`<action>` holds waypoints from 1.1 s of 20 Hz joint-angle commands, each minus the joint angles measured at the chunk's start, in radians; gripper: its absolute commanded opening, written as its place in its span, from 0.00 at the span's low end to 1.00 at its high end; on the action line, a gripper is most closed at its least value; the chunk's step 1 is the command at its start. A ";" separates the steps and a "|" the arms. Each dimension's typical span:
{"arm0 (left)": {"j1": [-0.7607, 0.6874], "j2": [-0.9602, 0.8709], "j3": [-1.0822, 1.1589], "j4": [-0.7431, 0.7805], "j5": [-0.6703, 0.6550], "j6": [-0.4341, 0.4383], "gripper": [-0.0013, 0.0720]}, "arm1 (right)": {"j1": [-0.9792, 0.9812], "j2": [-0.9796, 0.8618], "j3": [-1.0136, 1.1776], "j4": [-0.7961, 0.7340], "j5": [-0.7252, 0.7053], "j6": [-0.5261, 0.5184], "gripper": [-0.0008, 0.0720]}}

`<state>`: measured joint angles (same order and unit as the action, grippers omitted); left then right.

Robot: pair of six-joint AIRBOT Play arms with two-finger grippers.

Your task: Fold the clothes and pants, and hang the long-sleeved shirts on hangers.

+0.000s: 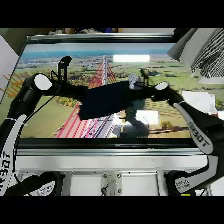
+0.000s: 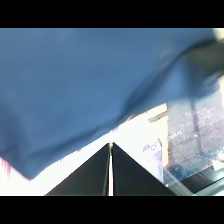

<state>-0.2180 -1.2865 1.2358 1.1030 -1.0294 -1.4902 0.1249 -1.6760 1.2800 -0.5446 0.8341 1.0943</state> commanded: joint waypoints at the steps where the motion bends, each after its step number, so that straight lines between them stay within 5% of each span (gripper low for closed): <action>1: 0.000 0.000 0.000 0.002 -0.005 0.001 0.04 | -0.224 0.167 0.055 -0.286 0.011 0.126 0.02; 11: 0.000 0.000 0.000 -0.005 -0.018 -0.002 0.03 | -0.901 0.326 0.070 -0.352 0.045 0.243 0.02; 18: -0.001 0.000 0.000 -0.005 -0.037 -0.002 0.04 | -0.959 0.370 0.070 -0.342 0.127 0.282 0.02; 22: -0.001 0.000 0.000 -0.005 -0.041 -0.002 0.04 | -0.944 0.444 0.069 -0.468 0.242 0.404 0.02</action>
<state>-0.2188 -1.2865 1.2358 1.0981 -1.0660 -1.4940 -0.8230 -1.2747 1.3491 -0.9230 0.9924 1.4170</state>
